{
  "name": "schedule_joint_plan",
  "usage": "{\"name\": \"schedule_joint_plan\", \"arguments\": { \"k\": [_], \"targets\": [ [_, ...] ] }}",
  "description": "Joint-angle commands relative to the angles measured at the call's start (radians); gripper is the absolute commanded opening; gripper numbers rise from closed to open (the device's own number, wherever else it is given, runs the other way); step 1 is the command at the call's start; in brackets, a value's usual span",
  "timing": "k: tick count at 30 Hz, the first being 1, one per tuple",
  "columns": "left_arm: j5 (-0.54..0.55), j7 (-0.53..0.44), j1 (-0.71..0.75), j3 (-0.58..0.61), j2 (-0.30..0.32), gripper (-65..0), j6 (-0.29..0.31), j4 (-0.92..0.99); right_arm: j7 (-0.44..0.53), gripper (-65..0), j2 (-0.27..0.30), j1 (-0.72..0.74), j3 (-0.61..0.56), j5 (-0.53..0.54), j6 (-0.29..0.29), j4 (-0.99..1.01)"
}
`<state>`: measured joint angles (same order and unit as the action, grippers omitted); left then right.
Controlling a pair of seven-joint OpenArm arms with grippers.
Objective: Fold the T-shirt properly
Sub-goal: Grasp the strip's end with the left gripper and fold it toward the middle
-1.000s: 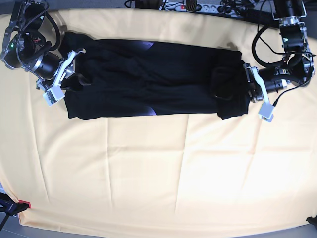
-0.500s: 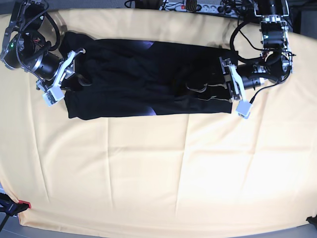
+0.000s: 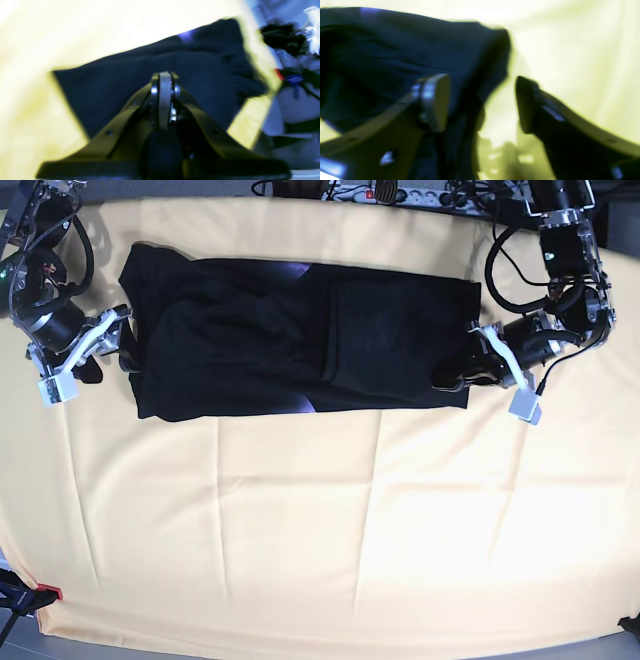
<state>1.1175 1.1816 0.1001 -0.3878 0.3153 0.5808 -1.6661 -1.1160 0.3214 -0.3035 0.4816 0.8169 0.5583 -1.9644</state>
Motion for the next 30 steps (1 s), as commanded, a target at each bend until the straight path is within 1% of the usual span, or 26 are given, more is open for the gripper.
{"name": "schedule_joint_plan", "arguments": {
  "k": [1, 3, 6, 10, 14, 16, 19, 20, 21, 22, 24, 25, 26, 28, 30],
  "targets": [
    [-0.005, -0.029, -0.011, -0.005, 0.013, -65.0, -0.006, -0.014, 0.028, -19.4, 0.012, -0.015, 0.004, 0.018, -0.005, 0.005],
    [-0.038, -0.041, -0.011, -0.005, 0.015, -65.0, -0.024, -0.014, 0.043, -19.4, 0.006, -0.033, 0.004, 0.047, -0.018, 0.043],
    [-0.041, -0.041, -0.011, -0.005, 0.018, -65.0, -0.024, -0.014, 0.042, -19.4, 0.005, -0.037, 0.004, 0.132, -0.02, 0.121],
    [-0.044, -0.034, -0.006, -0.005, 0.019, -65.0, -0.024, -0.014, 0.038, -19.4, -0.004, -0.037, 0.004, 0.247, 0.031, 0.229],
    [-0.044, -0.034, -0.006, -0.005, 0.023, -65.0, -0.024, -0.014, 0.017, -19.4, -0.062, -0.029, 0.003, 0.311, 0.077, 0.308],
    [-0.044, -0.034, -0.006, -0.005, 0.023, -65.0, -0.024, -0.014, 0.011, -19.6, -0.092, -0.03, 0.003, 0.313, 0.108, 0.326],
    [-0.044, -0.034, -0.006, -0.005, 0.023, -65.0, -0.024, -0.014, -0.003, -20.1, -0.131, -0.029, 0.003, 0.309, 0.124, 0.328],
    [-0.044, -0.034, -0.006, -0.005, 0.023, -65.0, -0.024, -0.014, -0.003, -21.8, -0.14, -0.029, 0.003, 0.309, 0.129, 0.328],
    [-0.044, -0.034, -0.006, -0.005, 0.023, -65.0, -0.024, -0.014, -0.003, -26.5, -0.144, -0.029, 0.003, 0.309, 0.14, 0.328],
    [-0.044, -0.034, -0.006, -0.005, 0.023, -65.0, -0.024, -0.014, -0.003, -34.4, -0.144, -0.029, 0.003, 0.309, 0.14, 0.327],
    [-0.043, -0.035, -0.006, -0.005, 0.023, -65.0, -0.024, -0.014, -0.003, -54.5, -0.138, -0.029, 0.003, 0.309, 0.14, 0.325],
    [-0.037, -0.038, -0.006, -0.005, 0.024, -65.0, -0.024, -0.014, -0.003, -63.6, -0.134, -0.029, 0.003, 0.309, 0.14, 0.322],
    [-0.026, -0.037, -0.006, -0.005, 0.025, -65.0, -0.024, -0.014, -0.002, -65.0, -0.126, -0.028, 0.004, 0.309, 0.14, 0.316],
    [-0.001, -0.037, -0.006, -0.005, 0.03, -65.0, -0.024, -0.015, -0.002, -65.0, -0.102, -0.018, 0.004, 0.301, 0.14, 0.297],
    [0.004, -0.037, -0.006, -0.005, 0.04, -65.0, -0.024, -0.015, -0.002, -65.0, -0.071, -0.003, 0.005, 0.268, 0.14, 0.275]
  ]
}}
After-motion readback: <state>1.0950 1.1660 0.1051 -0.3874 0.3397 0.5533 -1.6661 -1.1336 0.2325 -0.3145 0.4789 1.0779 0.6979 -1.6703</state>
